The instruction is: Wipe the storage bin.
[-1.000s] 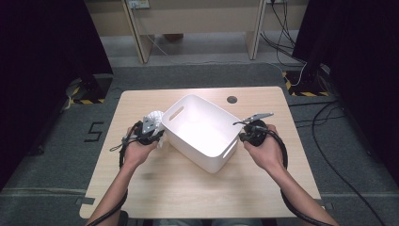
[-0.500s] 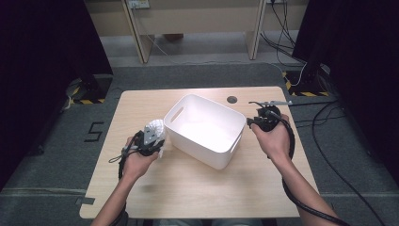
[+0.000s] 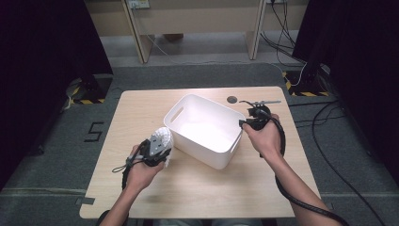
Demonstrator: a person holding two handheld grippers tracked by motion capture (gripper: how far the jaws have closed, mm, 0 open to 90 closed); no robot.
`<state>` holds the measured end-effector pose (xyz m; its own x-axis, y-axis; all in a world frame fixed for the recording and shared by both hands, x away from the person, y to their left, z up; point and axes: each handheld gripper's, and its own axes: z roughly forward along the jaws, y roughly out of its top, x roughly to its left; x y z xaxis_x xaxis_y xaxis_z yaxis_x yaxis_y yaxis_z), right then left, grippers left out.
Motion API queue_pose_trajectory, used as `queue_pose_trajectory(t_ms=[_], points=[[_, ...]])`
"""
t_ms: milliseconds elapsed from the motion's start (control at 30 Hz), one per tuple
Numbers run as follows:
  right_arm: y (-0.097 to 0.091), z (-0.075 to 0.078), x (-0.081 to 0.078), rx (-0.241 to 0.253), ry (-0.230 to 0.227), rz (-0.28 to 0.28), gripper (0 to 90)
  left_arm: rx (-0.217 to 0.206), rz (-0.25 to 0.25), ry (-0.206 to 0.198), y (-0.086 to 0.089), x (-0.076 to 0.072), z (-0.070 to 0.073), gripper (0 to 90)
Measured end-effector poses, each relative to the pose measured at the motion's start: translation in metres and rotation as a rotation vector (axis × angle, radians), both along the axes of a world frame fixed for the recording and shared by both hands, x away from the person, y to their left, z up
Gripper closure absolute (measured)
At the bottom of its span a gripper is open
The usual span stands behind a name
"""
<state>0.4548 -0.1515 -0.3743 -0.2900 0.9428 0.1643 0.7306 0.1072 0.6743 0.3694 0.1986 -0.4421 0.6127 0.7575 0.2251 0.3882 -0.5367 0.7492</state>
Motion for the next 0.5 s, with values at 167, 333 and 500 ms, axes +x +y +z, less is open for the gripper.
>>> queue_pose_trajectory(t_ms=[167,333,500], points=[[0.005,0.0,0.005,-0.048,0.004,0.009,72.8,-0.005,-0.028,-0.002,-0.009,-0.01,-0.001,75.7],[0.004,0.002,0.013,-0.052,0.018,0.03,76.6,0.005,-0.059,0.004,-0.019,-0.019,-0.002,75.5],[0.008,0.002,0.019,-0.084,0.006,0.051,79.7,0.008,-0.087,0.004,-0.024,-0.025,-0.003,75.3]])
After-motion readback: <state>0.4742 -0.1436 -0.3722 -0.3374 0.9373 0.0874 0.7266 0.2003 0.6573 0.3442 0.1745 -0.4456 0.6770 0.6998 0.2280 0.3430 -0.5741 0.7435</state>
